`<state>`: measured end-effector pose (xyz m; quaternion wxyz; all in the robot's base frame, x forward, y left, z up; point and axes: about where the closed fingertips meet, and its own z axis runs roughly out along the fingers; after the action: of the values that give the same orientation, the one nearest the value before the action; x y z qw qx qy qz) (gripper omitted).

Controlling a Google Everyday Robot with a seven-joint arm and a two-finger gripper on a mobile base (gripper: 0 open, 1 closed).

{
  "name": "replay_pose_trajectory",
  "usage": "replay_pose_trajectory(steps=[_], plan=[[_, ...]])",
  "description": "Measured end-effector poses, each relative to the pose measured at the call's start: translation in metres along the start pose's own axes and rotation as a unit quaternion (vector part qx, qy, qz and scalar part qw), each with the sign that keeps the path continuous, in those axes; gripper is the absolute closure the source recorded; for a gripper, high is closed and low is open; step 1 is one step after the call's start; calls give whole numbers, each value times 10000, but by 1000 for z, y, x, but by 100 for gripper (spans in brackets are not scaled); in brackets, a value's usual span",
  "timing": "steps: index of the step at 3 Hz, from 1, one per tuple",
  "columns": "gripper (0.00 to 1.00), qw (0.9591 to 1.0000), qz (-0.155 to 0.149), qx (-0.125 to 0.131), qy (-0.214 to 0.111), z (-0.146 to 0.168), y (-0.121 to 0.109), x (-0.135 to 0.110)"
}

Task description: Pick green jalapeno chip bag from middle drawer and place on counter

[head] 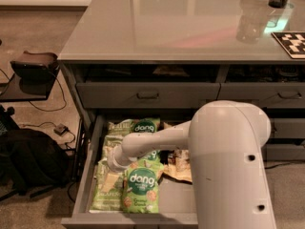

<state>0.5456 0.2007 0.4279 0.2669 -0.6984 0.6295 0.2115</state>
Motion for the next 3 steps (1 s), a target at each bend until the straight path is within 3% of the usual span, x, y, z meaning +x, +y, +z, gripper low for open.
replay_pose_trajectory(steps=[2, 3], plan=[[0, 9982, -143, -568, -97, 39, 21, 6], [0, 9967, 210, -781, -17, 56, 25, 31]])
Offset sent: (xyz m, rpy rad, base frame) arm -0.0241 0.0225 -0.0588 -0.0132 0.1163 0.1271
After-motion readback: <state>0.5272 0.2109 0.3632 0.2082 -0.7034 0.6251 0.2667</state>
